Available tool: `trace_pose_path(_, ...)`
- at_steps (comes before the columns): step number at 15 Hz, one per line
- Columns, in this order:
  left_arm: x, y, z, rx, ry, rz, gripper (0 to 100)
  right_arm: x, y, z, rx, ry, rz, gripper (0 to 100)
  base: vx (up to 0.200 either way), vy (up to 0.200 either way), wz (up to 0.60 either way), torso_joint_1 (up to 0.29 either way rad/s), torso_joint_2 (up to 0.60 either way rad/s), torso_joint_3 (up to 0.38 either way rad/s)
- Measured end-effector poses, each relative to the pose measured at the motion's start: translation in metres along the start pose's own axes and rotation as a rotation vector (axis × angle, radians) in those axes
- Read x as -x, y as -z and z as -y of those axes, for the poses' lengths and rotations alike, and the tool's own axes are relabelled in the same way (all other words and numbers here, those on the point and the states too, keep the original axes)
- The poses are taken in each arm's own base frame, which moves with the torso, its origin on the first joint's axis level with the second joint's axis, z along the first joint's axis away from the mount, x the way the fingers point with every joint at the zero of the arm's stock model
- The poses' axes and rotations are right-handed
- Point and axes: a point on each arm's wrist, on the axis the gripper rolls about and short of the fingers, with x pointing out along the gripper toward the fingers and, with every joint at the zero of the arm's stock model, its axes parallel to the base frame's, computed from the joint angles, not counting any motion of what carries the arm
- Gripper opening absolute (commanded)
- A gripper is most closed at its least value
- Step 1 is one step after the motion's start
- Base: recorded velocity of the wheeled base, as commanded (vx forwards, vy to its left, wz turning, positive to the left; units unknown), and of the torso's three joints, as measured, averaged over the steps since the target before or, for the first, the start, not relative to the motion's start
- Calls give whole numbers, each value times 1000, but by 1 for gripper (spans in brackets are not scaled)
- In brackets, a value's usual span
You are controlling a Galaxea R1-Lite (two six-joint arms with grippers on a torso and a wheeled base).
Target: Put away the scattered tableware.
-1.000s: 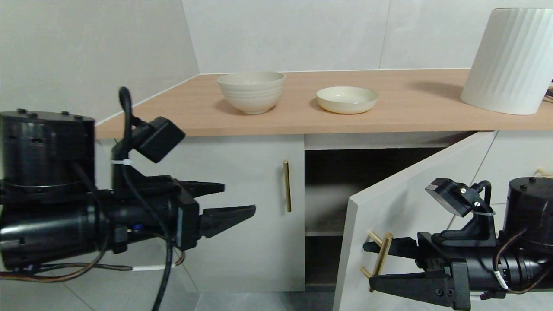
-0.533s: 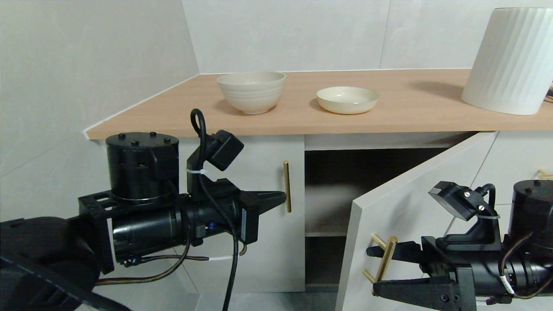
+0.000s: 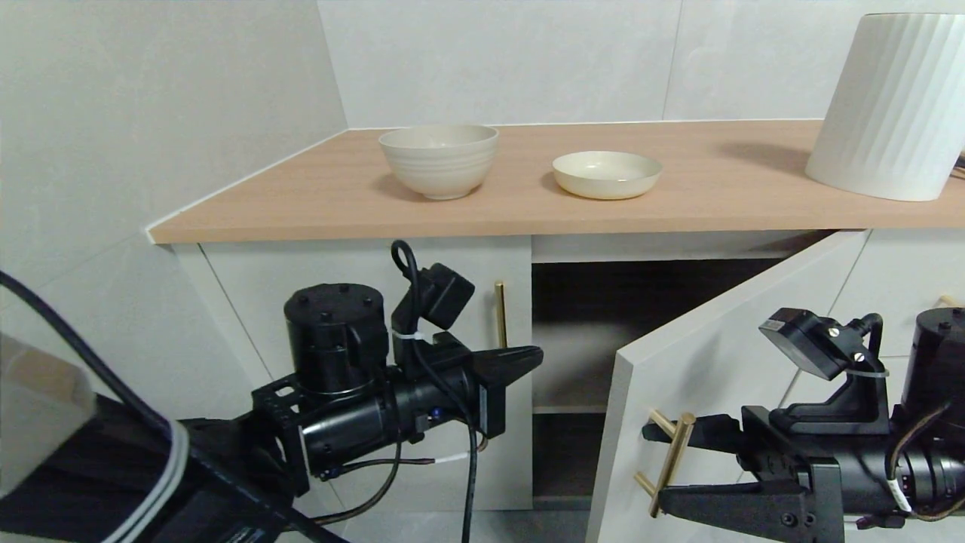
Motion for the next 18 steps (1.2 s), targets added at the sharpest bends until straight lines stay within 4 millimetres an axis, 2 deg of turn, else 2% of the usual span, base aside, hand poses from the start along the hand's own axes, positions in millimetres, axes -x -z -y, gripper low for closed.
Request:
trace_pose_path(3, -26, 22, 7, -8, -7, 0, 0, -1, 0, 2, -2, 2, -3, 100, 0, 0, 0, 0, 0, 0)
trace_pose_path(7, -47, 26, 18, -14, 16, 7, 0, -1, 2, 9, -24, 22, -9, 100, 0, 0, 0, 0, 0, 0)
trace_pose_path(13, -53, 29, 33, -22, 31, 9, 0, 9, -3, 20, -34, 92, 31, 100, 0, 0, 0, 0, 0, 0)
trace_pose_path(18, -54, 29, 35, -23, 39, 9, 0, 35, 10, 30, 2, 254, 58, 100, 0, 0, 0, 0, 0, 0)
